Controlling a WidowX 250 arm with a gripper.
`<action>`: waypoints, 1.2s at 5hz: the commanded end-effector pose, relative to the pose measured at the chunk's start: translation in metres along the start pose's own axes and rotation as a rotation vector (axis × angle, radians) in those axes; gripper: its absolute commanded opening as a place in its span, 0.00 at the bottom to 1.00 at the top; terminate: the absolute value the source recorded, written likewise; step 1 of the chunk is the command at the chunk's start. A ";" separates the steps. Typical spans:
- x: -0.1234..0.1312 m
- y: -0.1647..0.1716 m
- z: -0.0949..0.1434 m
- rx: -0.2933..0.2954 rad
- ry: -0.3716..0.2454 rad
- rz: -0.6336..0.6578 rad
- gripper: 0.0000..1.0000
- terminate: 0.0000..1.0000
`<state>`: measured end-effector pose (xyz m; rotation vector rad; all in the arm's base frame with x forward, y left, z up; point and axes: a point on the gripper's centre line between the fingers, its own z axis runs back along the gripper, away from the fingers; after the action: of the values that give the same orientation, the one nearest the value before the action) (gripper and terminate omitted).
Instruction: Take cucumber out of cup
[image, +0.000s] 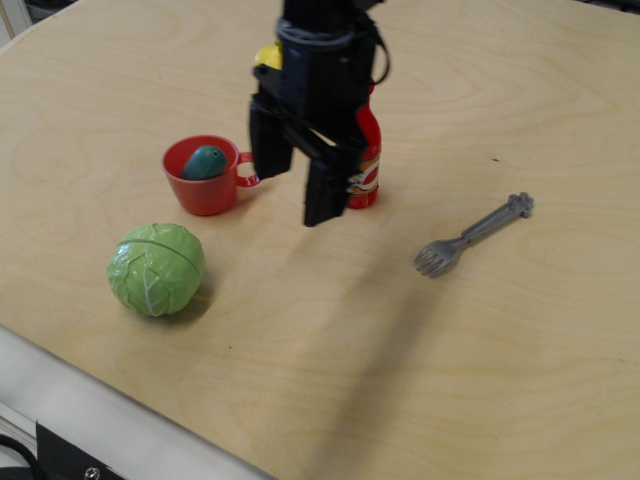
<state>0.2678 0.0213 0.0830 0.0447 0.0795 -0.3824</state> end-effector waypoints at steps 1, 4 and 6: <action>-0.017 0.047 0.017 0.036 0.004 -0.081 1.00 0.00; 0.001 0.092 0.005 0.048 -0.086 -0.458 1.00 0.00; 0.013 0.091 -0.001 0.058 -0.129 -0.508 1.00 0.00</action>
<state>0.3011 0.1009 0.0686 0.0248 -0.0180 -0.8865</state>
